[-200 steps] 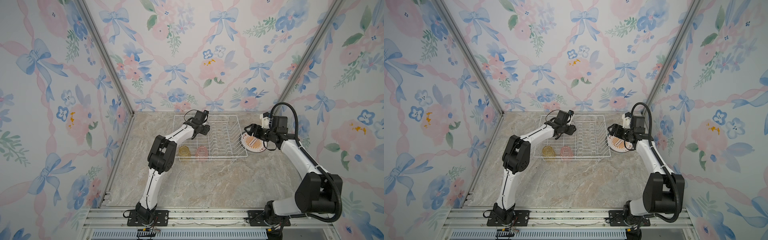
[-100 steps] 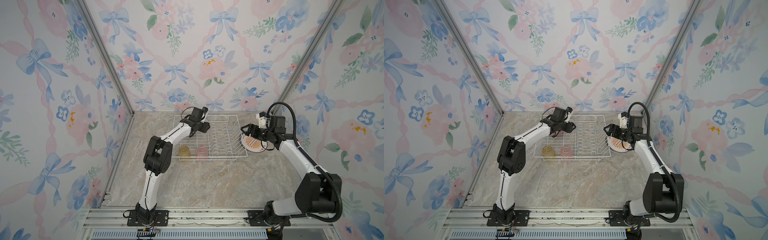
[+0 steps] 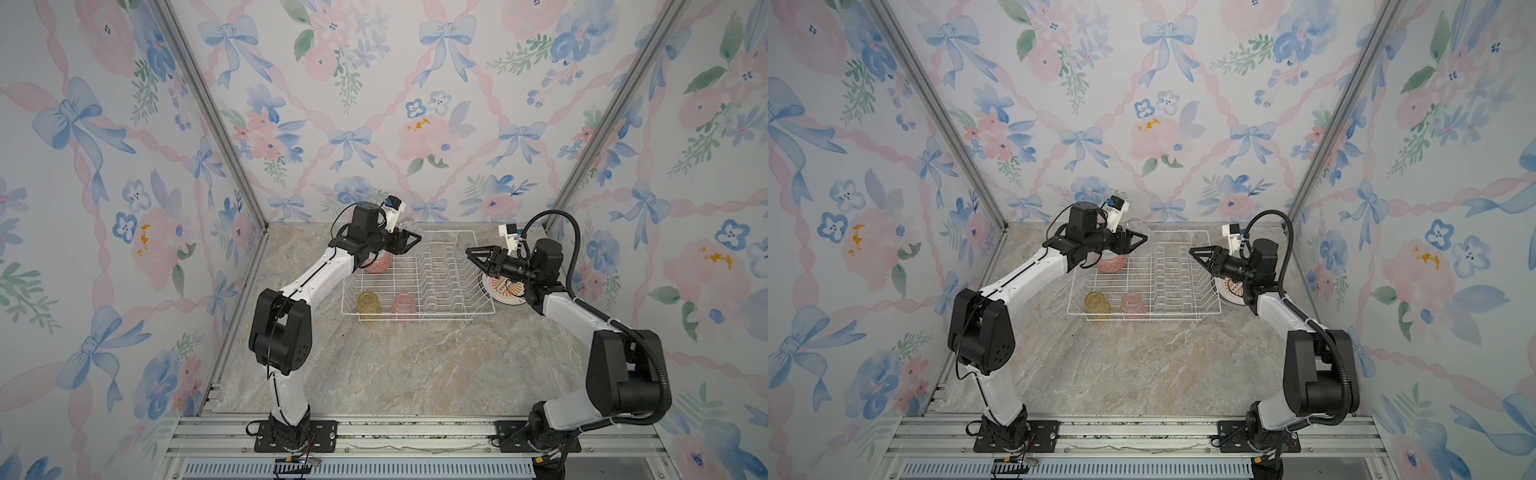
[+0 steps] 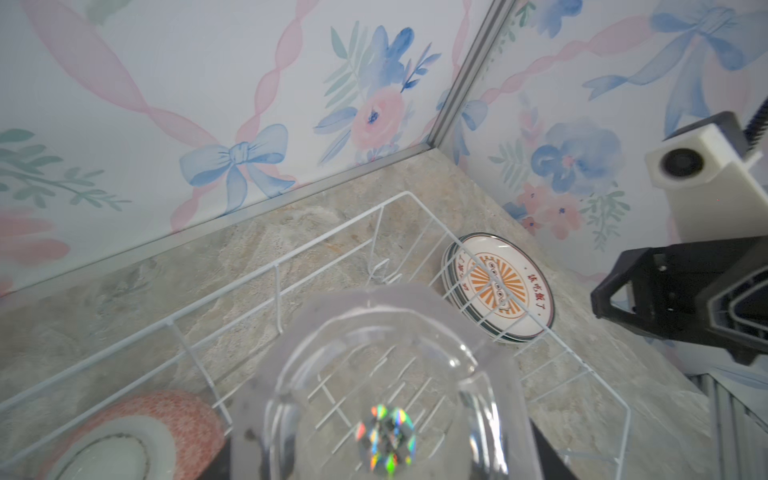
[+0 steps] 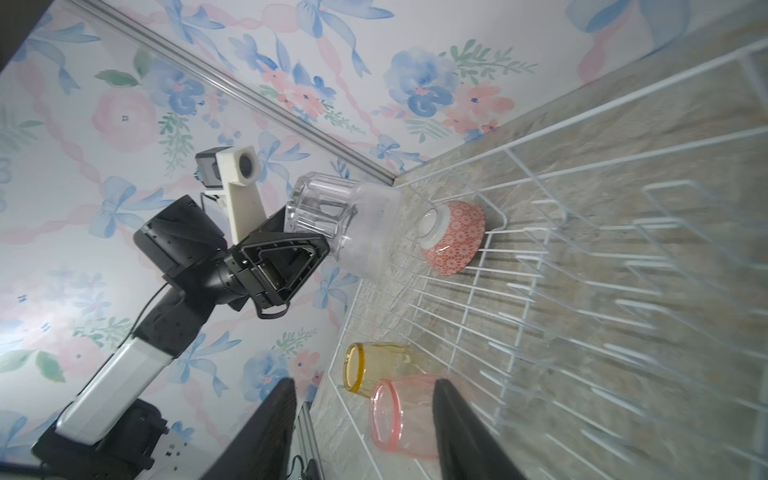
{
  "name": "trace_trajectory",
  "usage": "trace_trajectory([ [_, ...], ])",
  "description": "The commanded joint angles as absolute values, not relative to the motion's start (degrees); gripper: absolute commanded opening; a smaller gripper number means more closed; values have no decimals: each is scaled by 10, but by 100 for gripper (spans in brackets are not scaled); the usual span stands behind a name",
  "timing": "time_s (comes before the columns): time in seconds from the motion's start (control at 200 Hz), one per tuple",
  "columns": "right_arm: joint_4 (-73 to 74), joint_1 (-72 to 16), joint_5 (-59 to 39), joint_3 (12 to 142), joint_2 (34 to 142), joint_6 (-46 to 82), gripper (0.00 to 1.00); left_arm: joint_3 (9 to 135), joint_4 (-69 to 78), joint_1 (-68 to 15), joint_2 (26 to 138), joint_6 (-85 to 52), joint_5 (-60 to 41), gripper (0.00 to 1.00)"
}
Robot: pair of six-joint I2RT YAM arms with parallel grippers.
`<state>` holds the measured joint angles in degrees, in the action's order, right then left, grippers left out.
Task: Unload the mixed dishes from the dish rack
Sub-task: 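Lift the glass cup toward the right gripper while the right gripper approaches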
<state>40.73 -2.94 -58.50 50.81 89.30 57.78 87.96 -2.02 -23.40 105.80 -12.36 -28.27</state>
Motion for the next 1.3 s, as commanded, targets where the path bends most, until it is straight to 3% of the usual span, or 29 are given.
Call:
trace_trajectory([
  [0.0, 803, -50, -638, 508, 966, 851, 47, 829, 146, -219, 1031, -221, -412, 34],
  [0.075, 806, -69, -636, 520, 993, 862, 39, 824, 166, -219, 1033, -238, -429, 34],
  [0.6, 806, -101, -624, 532, 996, 862, 45, 805, 301, -221, 1048, -338, -495, 33],
  [1.295, 806, -133, -600, 604, 996, 863, 37, 796, 357, -252, 1073, -379, -502, 32],
])
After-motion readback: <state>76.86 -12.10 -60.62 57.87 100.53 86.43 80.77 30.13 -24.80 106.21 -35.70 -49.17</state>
